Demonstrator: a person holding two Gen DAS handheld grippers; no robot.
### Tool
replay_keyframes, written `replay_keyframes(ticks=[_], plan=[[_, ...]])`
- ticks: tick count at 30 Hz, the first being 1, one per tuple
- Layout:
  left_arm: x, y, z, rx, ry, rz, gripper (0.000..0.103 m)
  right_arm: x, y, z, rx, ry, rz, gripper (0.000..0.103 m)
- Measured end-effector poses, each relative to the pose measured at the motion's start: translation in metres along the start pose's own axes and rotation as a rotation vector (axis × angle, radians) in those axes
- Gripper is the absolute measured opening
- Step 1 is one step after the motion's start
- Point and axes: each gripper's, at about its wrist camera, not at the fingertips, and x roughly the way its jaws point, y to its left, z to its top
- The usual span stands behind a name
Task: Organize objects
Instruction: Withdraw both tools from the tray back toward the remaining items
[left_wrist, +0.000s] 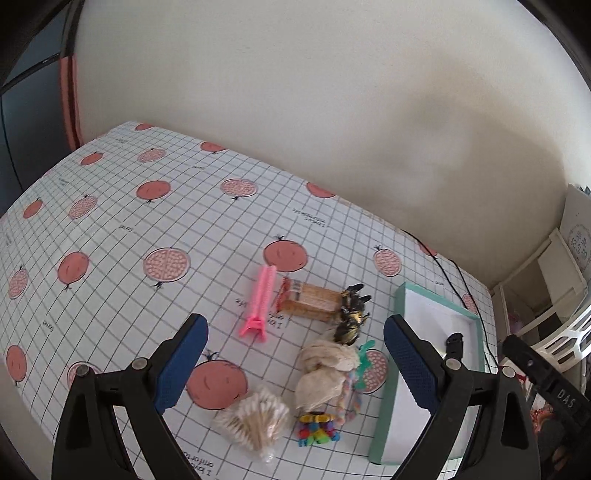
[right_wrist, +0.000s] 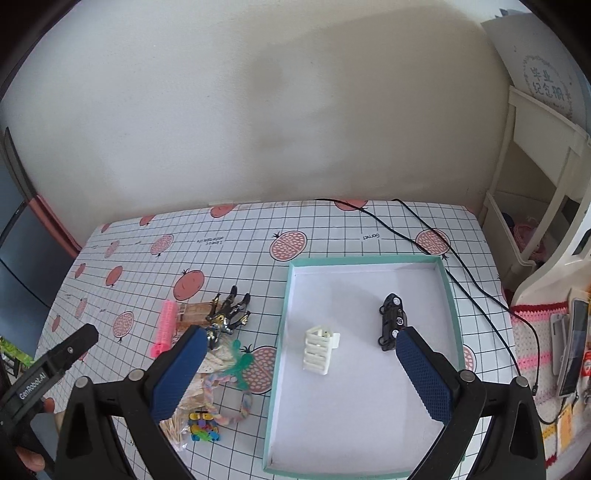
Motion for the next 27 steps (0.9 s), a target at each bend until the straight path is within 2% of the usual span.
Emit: replay_keyframes(ticks=[3, 8, 12, 16, 21, 27], plan=[[-0.004, 0.025, -0.006, -0.051, 0.008, 0.003, 0.096, -0.002, 0.018, -0.002, -0.038, 0.005, 0.011, 0.103], [-0.014, 0.048, -0.016, -0.083, -0.038, 0.043, 0.096, 0.007, 0.043, -0.012, -0.094, 0.042, 0.041, 0.101], [-0.005, 0.055, -0.020, -0.075, 0.008, 0.109, 0.096, 0.021, 0.060, -0.023, -0.138, 0.086, 0.065, 0.097], [0.011, 0.062, -0.025, -0.081, 0.094, 0.130, 0.096, 0.040, 0.072, -0.033, -0.173, 0.135, 0.058, 0.093], [0.035, 0.063, -0.037, -0.042, 0.201, 0.172, 0.096, 0.067, 0.081, -0.047, -0.194, 0.219, 0.064, 0.089], [0.059, 0.057, -0.052, -0.008, 0.313, 0.168, 0.096, 0.088, 0.088, -0.059, -0.201, 0.279, 0.056, 0.085]])
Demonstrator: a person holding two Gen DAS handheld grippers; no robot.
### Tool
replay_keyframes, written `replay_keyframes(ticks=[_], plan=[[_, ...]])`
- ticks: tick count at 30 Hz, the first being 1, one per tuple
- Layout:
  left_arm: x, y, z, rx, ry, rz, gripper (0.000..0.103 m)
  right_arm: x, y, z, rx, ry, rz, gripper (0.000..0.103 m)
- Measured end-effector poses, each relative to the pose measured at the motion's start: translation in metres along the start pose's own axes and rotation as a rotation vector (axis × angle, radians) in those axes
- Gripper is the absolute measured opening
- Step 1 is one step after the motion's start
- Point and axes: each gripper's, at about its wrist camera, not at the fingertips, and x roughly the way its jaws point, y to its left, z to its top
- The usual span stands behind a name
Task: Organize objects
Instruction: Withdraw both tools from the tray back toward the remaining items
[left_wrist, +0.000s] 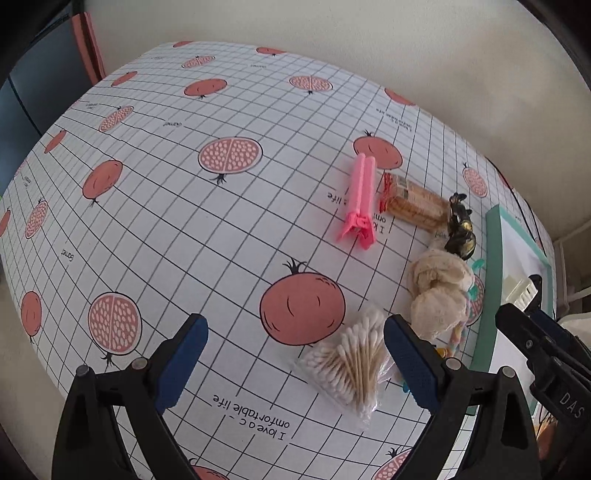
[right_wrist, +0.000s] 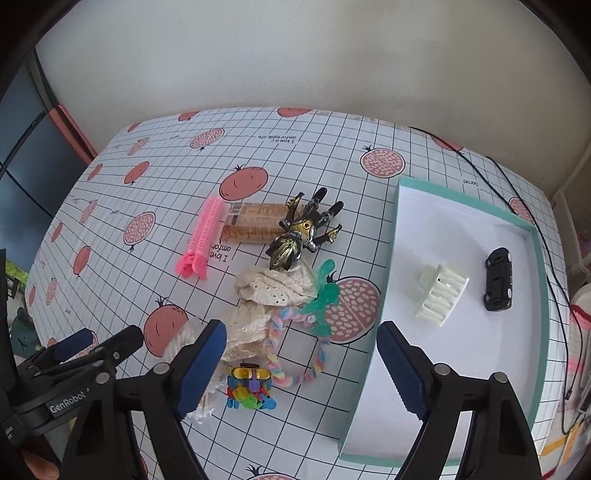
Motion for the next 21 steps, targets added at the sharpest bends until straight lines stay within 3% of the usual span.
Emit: replay_keyframes(ticks=[11, 21], plan=[[0.028, -0.027, -0.014, 0.116, 0.103, 0.037, 0.096, 0.033, -0.004, -0.011, 0.005, 0.110, -0.016, 0.077], [0.043, -0.041, -0.020, 0.151, 0.131, 0.062, 0.096, 0.052, 0.003, -0.015, -0.015, 0.152, -0.003, 0.065]])
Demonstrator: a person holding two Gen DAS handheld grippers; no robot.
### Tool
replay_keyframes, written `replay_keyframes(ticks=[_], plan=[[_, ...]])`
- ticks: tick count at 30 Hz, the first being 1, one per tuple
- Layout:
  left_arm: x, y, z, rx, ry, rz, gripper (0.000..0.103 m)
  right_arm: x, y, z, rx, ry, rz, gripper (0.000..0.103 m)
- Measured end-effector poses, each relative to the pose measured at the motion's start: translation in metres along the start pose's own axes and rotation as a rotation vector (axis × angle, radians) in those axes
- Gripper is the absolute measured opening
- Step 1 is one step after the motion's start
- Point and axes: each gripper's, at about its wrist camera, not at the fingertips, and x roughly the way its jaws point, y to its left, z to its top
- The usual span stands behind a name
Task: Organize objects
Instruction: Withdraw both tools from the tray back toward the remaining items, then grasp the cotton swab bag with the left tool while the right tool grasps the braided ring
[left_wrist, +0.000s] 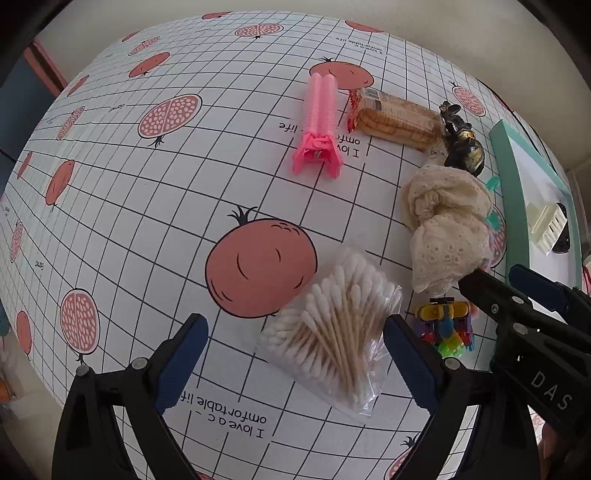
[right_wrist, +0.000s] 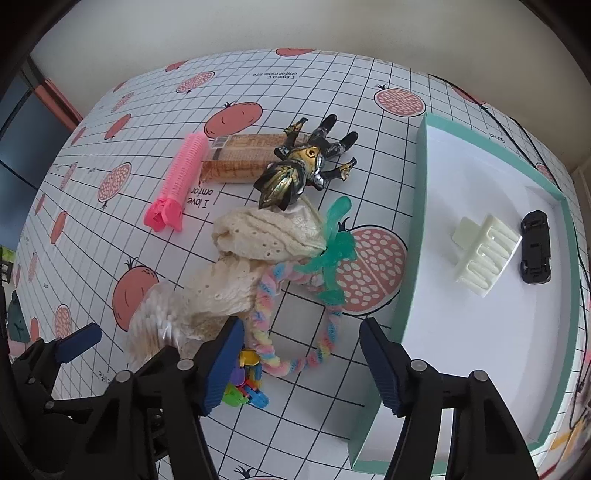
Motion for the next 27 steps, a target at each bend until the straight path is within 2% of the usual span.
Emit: replay_keyframes(ticks=[15, 18, 24, 27], plan=[[0.008, -0.010, -0.001, -0.004, 0.014, -0.004, 0.095, 0.009, -0.004, 0.001, 0.015, 0.014, 0.036, 0.043], [0.008, -0.010, -0.002, -0.011, 0.022, -0.026, 0.091, 0.007, -0.004, 0.000, 0.016, 0.011, 0.062, 0.036], [0.006, -0.009, -0.003, -0.031, 0.024, -0.088, 0.072, 0.003, -0.006, 0.000, 0.017, 0.009, 0.086, 0.021], [0.004, -0.010, -0.004, -0.027, 0.019, -0.092, 0.067, -0.003, -0.009, -0.001, 0.014, -0.001, 0.097, 0.015]])
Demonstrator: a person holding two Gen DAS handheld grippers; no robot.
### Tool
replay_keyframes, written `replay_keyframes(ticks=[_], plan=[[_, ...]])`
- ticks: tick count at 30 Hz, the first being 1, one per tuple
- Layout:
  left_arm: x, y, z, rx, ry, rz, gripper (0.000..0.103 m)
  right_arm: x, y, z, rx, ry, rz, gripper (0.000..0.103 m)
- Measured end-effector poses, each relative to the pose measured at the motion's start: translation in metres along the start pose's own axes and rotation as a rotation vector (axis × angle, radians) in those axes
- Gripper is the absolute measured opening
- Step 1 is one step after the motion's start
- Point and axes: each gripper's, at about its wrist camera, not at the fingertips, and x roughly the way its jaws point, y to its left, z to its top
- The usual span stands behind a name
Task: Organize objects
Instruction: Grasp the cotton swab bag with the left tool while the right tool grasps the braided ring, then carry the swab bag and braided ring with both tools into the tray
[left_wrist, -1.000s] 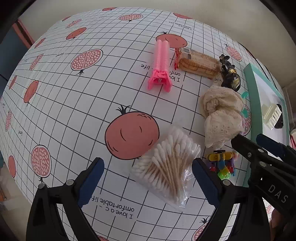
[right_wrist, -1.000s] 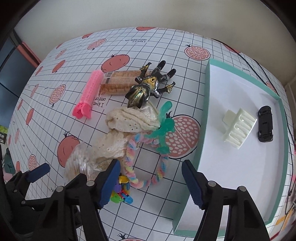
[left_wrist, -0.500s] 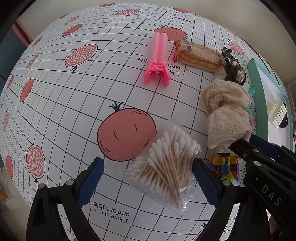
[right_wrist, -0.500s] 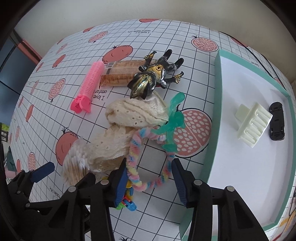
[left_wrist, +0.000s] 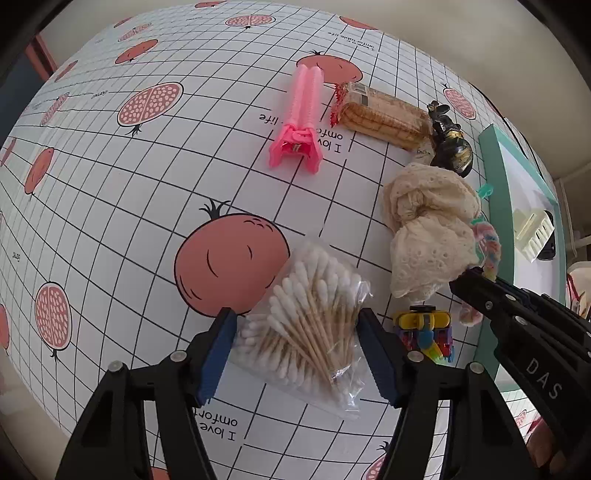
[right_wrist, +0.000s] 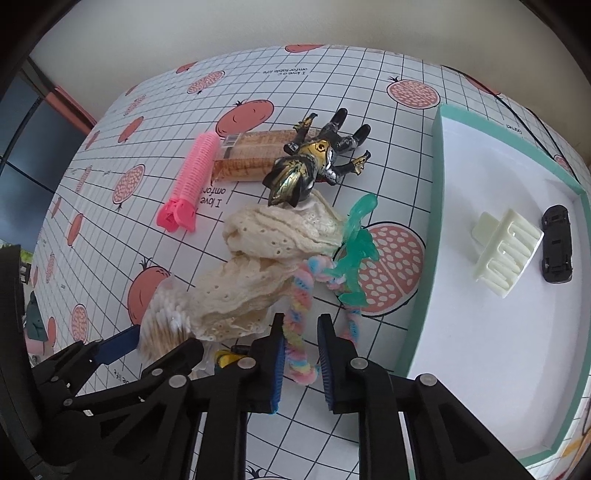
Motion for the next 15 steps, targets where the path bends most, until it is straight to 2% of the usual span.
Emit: replay_keyframes(ticks=[2, 10, 15], plan=[[0.000, -0.001, -0.001, -0.001, -0.003, 0.000, 0.065, -0.002, 0.002, 0.001, 0.000, -0.009, 0.010, 0.011], [-0.010, 0.010, 0.008, -0.013, -0.020, -0.011, 0.052, -0.021, 0.007, 0.006, -0.008, -0.057, 0.058, 0.010], [-0.021, 0.013, 0.012, -0.019, -0.056, 0.009, 0.050, -0.040, 0.009, 0.009, -0.016, -0.099, 0.088, 0.010]])
